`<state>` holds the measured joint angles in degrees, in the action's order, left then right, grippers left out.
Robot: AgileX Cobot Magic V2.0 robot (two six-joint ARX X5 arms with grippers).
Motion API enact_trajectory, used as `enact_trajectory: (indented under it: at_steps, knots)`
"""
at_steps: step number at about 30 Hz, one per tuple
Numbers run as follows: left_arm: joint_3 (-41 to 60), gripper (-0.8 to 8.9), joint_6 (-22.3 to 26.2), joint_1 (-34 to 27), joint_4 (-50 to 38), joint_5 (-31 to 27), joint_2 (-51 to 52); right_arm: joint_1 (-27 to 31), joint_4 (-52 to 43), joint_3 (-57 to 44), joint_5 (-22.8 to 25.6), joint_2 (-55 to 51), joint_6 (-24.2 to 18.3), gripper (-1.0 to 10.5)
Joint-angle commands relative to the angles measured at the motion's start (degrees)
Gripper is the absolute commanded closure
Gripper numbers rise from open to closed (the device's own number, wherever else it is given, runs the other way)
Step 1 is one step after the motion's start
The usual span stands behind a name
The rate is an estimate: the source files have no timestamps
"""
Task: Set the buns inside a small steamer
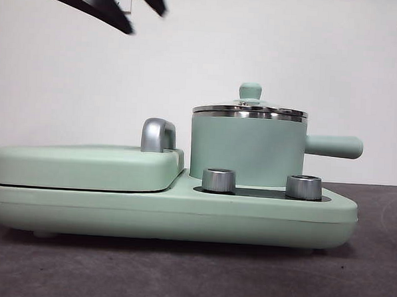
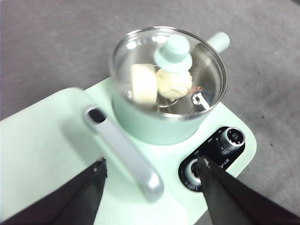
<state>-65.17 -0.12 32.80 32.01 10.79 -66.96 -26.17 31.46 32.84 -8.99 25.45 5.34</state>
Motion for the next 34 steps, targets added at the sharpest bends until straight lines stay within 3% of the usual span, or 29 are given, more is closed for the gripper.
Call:
enact_trajectory:
  at_steps: [1, 12, 20, 22, 24, 25, 34]
  knots:
    - [4.2, 5.06, -2.5, -1.0, -0.9, 0.2, 5.3, -0.4, -3.2, 1.5, -1.7, 3.9, -0.2, 6.3]
    - [23.5, 5.07, -10.1, -5.7, -4.3, -0.2, 26.6, -8.9, -18.6, 1.8, -3.0, 19.3, -0.1, 6.3]
    - [25.2, 5.89, -9.6, -5.7, -2.4, -0.2, 28.9, -14.0, -24.5, 1.8, -3.1, 23.5, 0.0, 6.3]
    - [25.2, 6.24, -9.7, -5.8, -2.4, -0.2, 28.9, -14.1, -25.6, 1.8, -3.9, 23.4, 0.1, 7.0]
    - [25.2, 8.17, -9.7, -5.7, -2.4, -0.2, 28.9, -14.1, -26.0, 1.8, -4.1, 23.1, 0.2, 9.0]
    - [25.2, 7.94, -9.6, -5.7, -2.5, -0.2, 28.9, -14.1, -26.1, 1.8, -4.1, 23.1, 0.2, 9.5]
    - [25.2, 7.93, -9.6, -5.7, -3.0, -0.3, 28.9, -14.1, -25.9, 1.8, -6.4, 23.0, 0.7, 9.4]
